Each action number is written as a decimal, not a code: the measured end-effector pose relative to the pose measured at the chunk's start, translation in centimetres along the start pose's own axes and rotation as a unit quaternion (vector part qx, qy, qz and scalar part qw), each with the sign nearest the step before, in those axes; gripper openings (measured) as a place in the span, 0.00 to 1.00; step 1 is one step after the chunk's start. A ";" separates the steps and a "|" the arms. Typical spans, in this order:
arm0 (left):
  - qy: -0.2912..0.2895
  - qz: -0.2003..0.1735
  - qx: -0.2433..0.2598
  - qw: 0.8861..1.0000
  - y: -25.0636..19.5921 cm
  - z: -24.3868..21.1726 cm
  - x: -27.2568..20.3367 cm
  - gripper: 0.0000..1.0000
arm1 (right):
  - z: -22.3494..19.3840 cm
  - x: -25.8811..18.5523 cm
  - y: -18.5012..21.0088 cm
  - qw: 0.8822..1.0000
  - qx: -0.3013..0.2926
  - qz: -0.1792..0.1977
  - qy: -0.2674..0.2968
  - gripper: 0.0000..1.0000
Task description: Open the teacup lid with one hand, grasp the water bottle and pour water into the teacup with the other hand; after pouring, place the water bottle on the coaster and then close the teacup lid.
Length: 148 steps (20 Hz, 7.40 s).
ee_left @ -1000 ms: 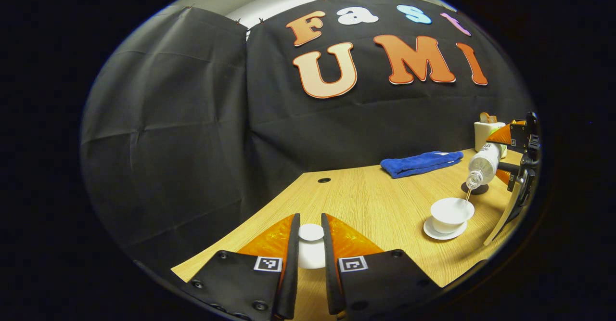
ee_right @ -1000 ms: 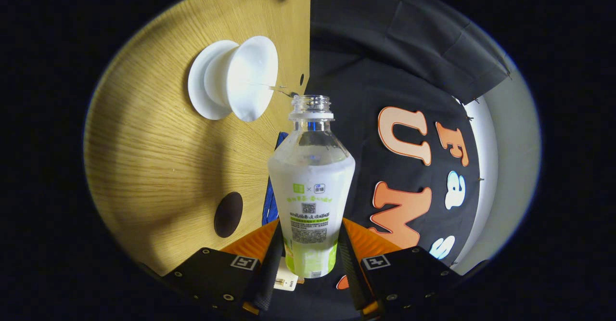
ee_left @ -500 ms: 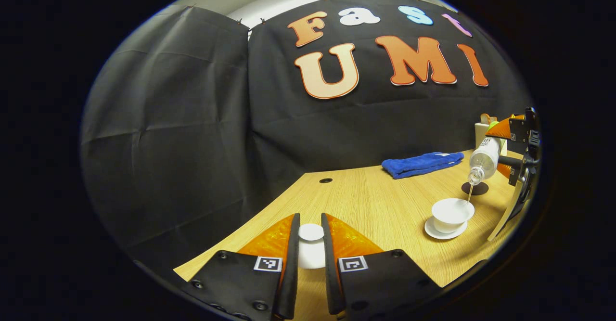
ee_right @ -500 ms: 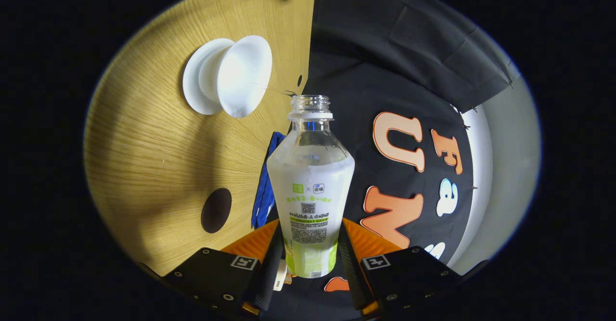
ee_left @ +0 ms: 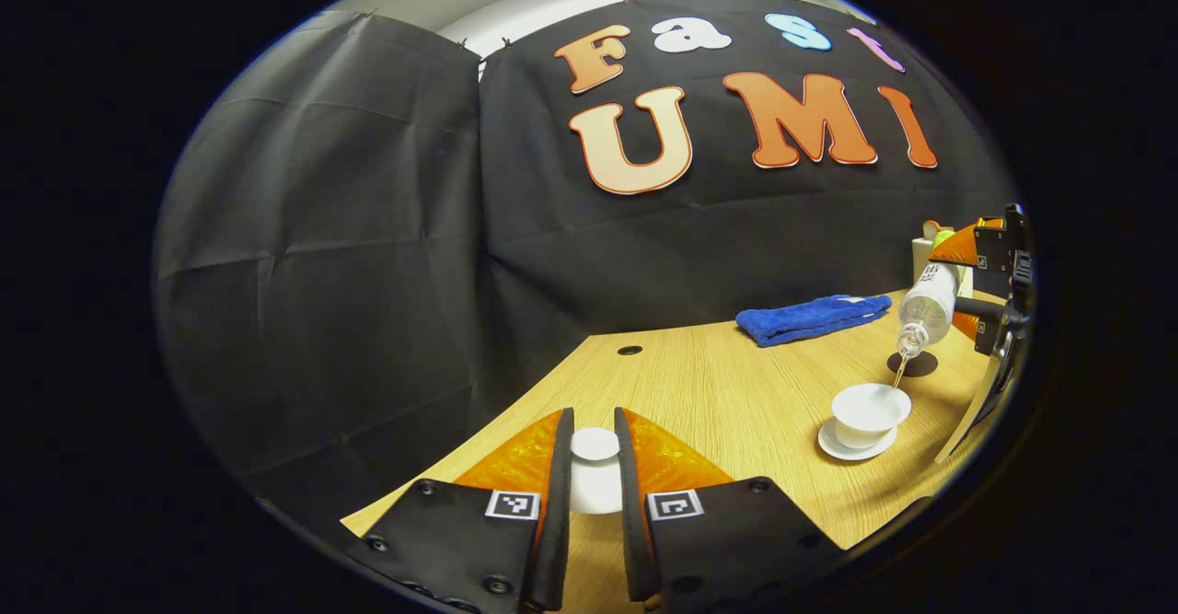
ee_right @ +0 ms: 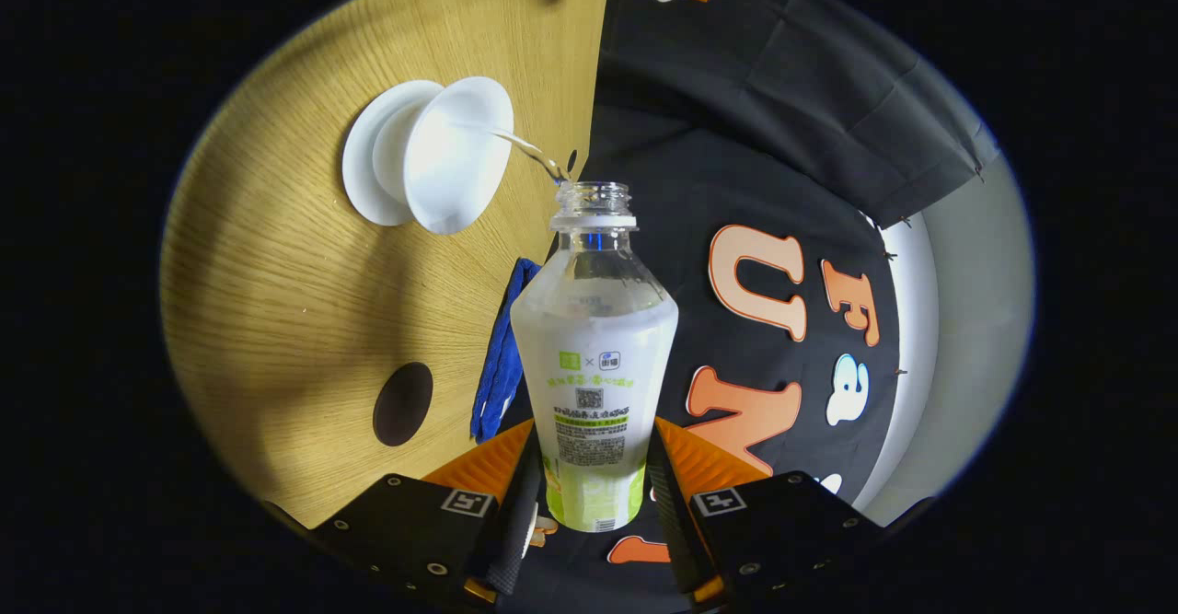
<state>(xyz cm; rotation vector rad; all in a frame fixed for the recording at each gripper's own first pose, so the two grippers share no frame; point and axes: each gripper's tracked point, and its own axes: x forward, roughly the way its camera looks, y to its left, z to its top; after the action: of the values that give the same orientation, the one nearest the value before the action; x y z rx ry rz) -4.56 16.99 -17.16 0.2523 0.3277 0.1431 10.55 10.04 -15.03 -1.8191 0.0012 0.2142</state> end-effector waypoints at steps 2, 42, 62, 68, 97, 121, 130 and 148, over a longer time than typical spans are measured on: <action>0.001 -0.001 -0.001 1.000 0.0 -0.1 0.1 0.29 | -0.1 0.2 -0.2 1.000 -0.006 -0.002 0.000 0.64; 0.019 -0.028 -0.013 0.999 -2.4 -1.2 -0.5 0.29 | 0.2 1.5 -7.2 0.981 -0.174 -0.068 -0.041 0.64; 0.027 -0.028 -0.008 0.999 -2.9 -2.0 -1.2 0.29 | 1.5 1.3 2.6 0.996 0.004 0.069 -0.052 0.64; 0.033 -0.033 -0.011 0.999 -3.4 -2.3 -1.2 0.29 | 1.6 1.7 2.4 0.955 0.267 0.115 -0.052 0.65; -0.006 -0.098 -0.029 0.995 -11.3 1.0 -3.3 0.29 | -6.6 4.6 6.9 0.599 0.783 0.154 0.065 0.65; 0.028 -0.170 -0.091 0.981 -23.3 0.1 2.8 0.29 | -8.9 1.6 7.1 0.592 0.792 0.145 0.044 0.91; 0.045 -0.169 -0.052 0.983 -25.1 -1.3 2.2 0.26 | -10.8 -2.0 3.2 0.595 0.797 0.104 0.003 0.92; -0.022 -0.124 -0.052 0.991 -21.6 4.6 -0.9 0.94 | -13.5 -9.4 -0.7 0.603 0.797 -0.003 0.040 0.93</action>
<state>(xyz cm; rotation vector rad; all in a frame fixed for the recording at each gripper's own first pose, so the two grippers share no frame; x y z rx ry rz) -1.76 -4.88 -18.40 0.1099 0.3034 -0.0907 3.31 -3.77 -9.74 0.0142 0.1925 0.0446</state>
